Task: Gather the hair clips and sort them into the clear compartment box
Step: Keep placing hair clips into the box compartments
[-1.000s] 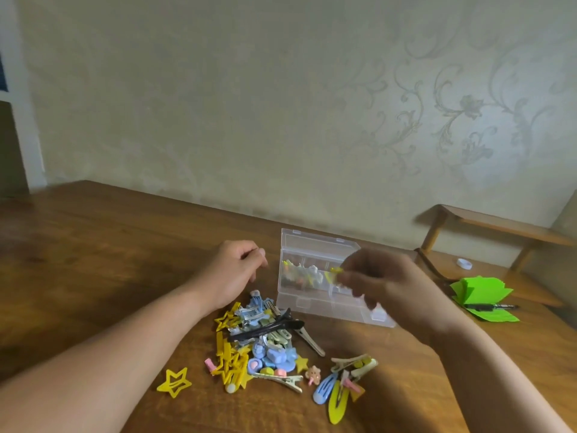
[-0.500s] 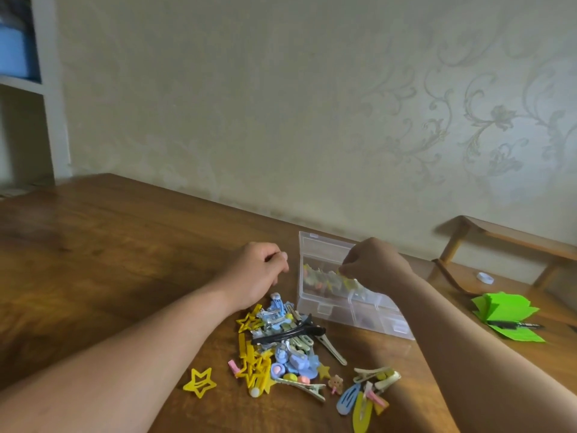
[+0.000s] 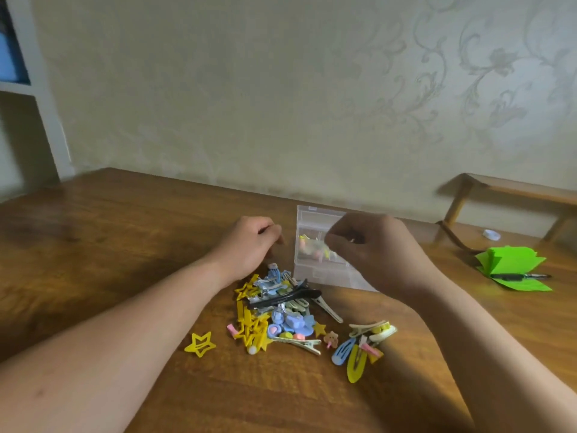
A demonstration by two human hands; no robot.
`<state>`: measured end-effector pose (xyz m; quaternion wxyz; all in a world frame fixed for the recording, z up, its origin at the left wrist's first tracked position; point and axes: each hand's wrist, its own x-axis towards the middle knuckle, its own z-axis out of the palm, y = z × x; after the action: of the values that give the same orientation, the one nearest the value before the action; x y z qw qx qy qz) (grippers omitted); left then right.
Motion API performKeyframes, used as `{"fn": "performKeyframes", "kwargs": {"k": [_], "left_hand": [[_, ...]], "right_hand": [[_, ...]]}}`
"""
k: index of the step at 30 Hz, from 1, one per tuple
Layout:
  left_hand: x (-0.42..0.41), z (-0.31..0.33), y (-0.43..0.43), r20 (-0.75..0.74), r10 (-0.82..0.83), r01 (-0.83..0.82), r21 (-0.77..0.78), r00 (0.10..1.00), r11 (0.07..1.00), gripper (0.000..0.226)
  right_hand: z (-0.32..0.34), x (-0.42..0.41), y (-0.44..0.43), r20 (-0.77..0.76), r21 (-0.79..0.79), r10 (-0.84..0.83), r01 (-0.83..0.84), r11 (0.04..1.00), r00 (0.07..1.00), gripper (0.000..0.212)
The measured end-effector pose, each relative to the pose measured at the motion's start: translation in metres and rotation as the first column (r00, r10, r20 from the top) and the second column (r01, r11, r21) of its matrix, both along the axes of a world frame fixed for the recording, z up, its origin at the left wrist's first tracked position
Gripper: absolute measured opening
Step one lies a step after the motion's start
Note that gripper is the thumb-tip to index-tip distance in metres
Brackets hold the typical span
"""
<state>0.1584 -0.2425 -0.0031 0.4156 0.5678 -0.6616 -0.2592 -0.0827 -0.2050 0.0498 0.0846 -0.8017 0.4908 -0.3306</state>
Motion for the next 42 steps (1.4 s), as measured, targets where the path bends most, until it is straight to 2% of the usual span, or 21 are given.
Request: {"fn": "performKeyframes", "kwargs": {"k": [4, 7, 11, 17, 21, 26, 34, 37, 41, 42], "left_hand": [[0.000, 0.000, 0.002, 0.014, -0.014, 0.014, -0.008, 1.000, 1.000, 0.034], [-0.001, 0.001, 0.004, 0.014, -0.016, 0.016, -0.019, 1.000, 1.000, 0.032], [-0.002, 0.001, 0.004, 0.031, -0.025, 0.026, -0.016, 0.999, 1.000, 0.032], [-0.001, -0.002, 0.001, 0.059, -0.056, 0.058, -0.034, 0.997, 0.998, 0.028], [-0.006, 0.001, 0.004, 0.102, -0.142, 0.146, -0.029, 0.985, 0.989, 0.013], [-0.004, 0.003, 0.009, 0.174, -0.254, 0.261, -0.017, 0.951, 0.965, 0.040], [-0.003, 0.001, 0.010, 0.140, -0.279, 0.281, 0.007, 0.950, 0.960, 0.033], [-0.002, 0.000, 0.012, 0.105, -0.256, 0.259, -0.018, 0.961, 0.966, 0.026], [-0.002, -0.001, 0.012, 0.066, -0.233, 0.236, -0.029, 0.970, 0.971, 0.009], [-0.002, -0.002, 0.011, 0.070, -0.227, 0.230, -0.028, 0.971, 0.973, 0.012]], "right_hand": [[0.001, 0.005, 0.006, -0.251, 0.048, 0.058, -0.048, 0.998, 0.966, 0.012], [0.003, 0.004, 0.008, -0.379, 0.131, 0.078, -0.029, 0.991, 0.922, 0.016], [0.001, 0.003, 0.008, -0.459, 0.218, 0.126, -0.026, 0.976, 0.880, 0.015], [0.002, 0.008, 0.013, -0.524, 0.252, 0.154, -0.020, 0.967, 0.838, 0.025], [-0.001, 0.013, 0.016, -0.536, 0.252, 0.133, 0.007, 0.968, 0.833, 0.025], [0.002, 0.016, 0.020, -0.559, 0.248, 0.121, 0.027, 0.969, 0.820, 0.023], [0.004, 0.016, 0.021, -0.562, 0.291, 0.170, 0.001, 0.957, 0.809, 0.025], [0.011, 0.009, 0.024, -0.522, 0.310, 0.169, 0.001, 0.951, 0.836, 0.026], [0.016, -0.008, 0.019, -0.383, 0.371, 0.135, 0.018, 0.928, 0.914, 0.022], [0.016, -0.012, 0.016, -0.353, 0.375, 0.132, 0.011, 0.927, 0.926, 0.020]]}}
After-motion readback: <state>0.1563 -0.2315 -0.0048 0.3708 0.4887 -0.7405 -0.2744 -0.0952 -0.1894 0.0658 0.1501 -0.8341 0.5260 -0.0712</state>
